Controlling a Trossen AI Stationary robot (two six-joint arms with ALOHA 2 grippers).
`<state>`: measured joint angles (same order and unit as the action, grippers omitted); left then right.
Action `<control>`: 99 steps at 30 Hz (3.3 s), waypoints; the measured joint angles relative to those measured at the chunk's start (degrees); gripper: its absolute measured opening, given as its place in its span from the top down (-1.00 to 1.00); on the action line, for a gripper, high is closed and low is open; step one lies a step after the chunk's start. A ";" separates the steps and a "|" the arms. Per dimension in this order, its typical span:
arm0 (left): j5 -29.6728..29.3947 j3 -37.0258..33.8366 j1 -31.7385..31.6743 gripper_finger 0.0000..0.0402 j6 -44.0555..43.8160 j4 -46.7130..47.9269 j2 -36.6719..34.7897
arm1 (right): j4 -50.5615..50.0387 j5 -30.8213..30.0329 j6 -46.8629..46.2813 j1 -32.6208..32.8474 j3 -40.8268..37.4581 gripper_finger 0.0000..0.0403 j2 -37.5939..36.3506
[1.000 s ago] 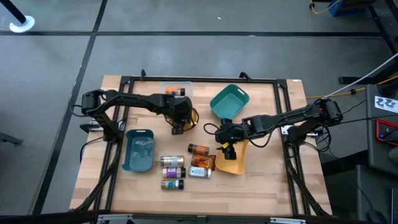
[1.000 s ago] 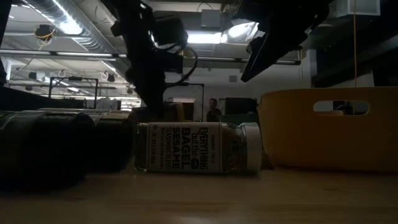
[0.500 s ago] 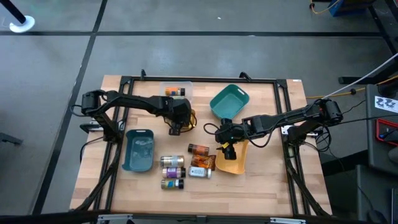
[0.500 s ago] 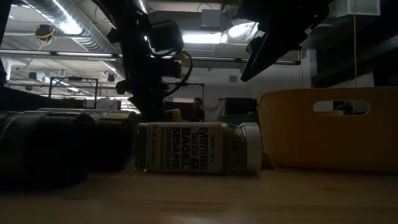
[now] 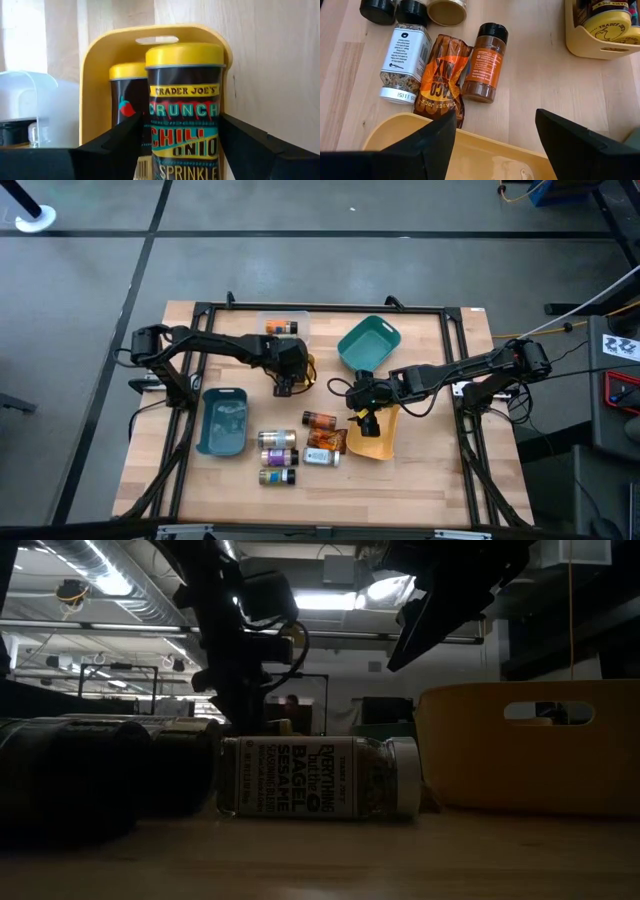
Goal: Sort spices by type
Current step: Put the yellow seasoning can into the top yellow bin, then put the black seasoning bottle into the transparent bin
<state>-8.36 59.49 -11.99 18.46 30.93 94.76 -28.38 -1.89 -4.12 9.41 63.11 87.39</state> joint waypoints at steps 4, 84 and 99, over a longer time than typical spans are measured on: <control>0.00 2.03 0.00 -0.18 -1.04 2.16 -0.72 | -0.02 0.00 -0.04 0.00 0.00 -0.34 0.00; -5.60 -9.26 15.10 -0.18 -30.31 2.04 -31.95 | 22.53 -6.06 -12.02 4.11 0.07 -0.34 17.34; -5.61 -11.44 15.08 -0.18 -32.20 -0.45 -31.95 | 24.45 -6.10 -12.11 2.43 0.07 -0.34 21.98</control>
<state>-13.97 48.05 3.09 -13.74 30.48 62.81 -3.93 -7.99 -16.23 11.84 63.18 109.38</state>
